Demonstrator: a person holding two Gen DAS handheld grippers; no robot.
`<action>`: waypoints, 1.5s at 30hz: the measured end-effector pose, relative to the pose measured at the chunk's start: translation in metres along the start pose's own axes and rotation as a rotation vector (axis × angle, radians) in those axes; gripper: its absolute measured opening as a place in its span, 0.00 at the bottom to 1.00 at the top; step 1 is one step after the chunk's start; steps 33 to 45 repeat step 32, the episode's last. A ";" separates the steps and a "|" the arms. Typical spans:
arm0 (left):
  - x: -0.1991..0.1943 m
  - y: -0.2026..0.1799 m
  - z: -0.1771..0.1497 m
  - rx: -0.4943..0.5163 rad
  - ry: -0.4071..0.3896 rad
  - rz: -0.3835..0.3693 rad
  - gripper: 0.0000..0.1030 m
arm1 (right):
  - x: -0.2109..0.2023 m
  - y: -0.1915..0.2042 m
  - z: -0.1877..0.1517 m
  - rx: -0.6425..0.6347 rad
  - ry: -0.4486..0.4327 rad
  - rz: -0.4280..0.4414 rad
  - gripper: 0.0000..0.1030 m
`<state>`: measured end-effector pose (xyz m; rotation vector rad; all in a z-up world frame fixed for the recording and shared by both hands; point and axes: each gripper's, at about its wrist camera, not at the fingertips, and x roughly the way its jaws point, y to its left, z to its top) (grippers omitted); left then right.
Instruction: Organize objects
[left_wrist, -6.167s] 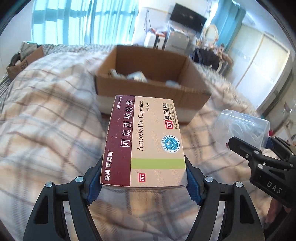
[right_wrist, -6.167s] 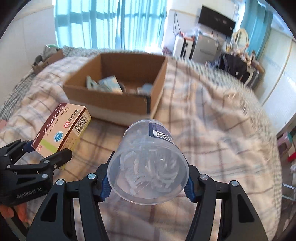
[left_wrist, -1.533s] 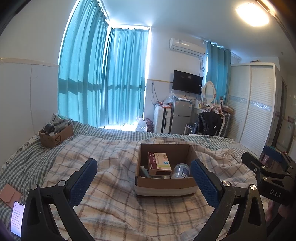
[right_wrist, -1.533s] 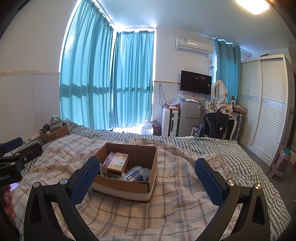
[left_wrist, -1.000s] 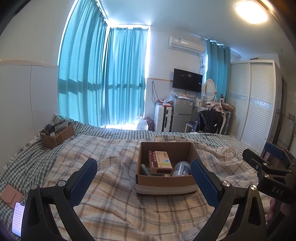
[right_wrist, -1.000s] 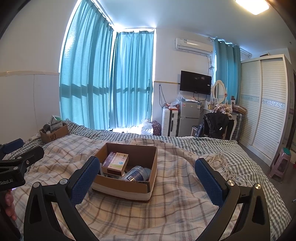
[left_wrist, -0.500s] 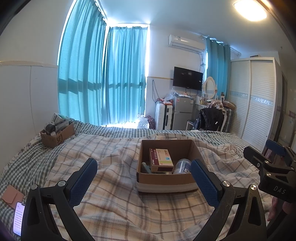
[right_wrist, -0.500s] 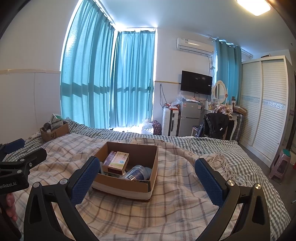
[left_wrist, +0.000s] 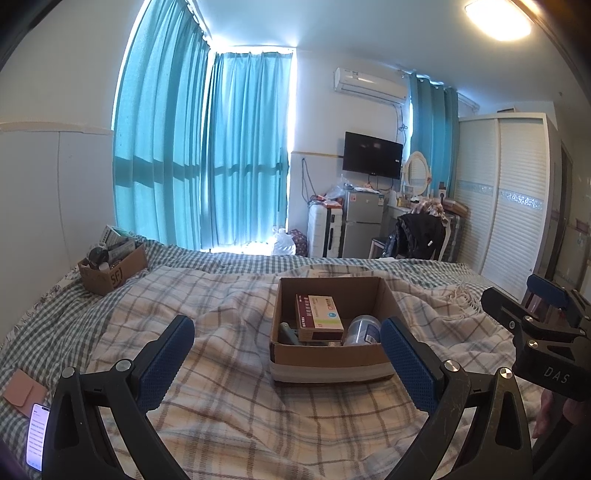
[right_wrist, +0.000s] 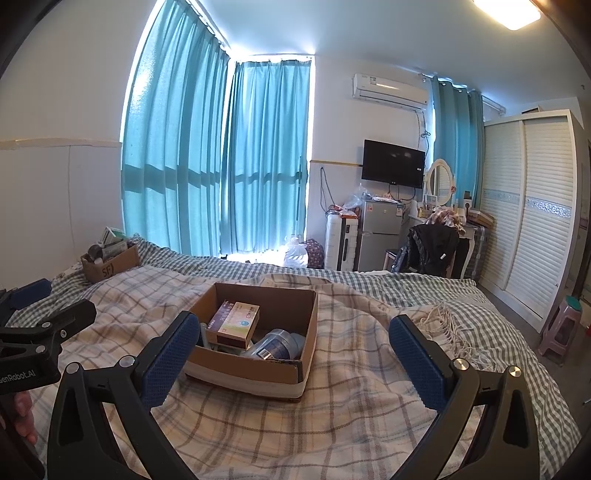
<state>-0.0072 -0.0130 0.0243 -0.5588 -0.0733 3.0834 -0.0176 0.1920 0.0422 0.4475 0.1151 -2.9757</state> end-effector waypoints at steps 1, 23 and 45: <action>0.000 0.000 0.000 -0.001 0.000 -0.002 1.00 | 0.000 0.000 0.000 -0.002 -0.001 -0.001 1.00; 0.001 0.000 -0.001 0.011 0.017 0.015 1.00 | 0.004 0.000 -0.005 0.003 0.020 -0.001 1.00; -0.002 0.000 -0.004 0.023 -0.004 0.031 1.00 | 0.006 0.001 -0.007 0.001 0.030 0.001 1.00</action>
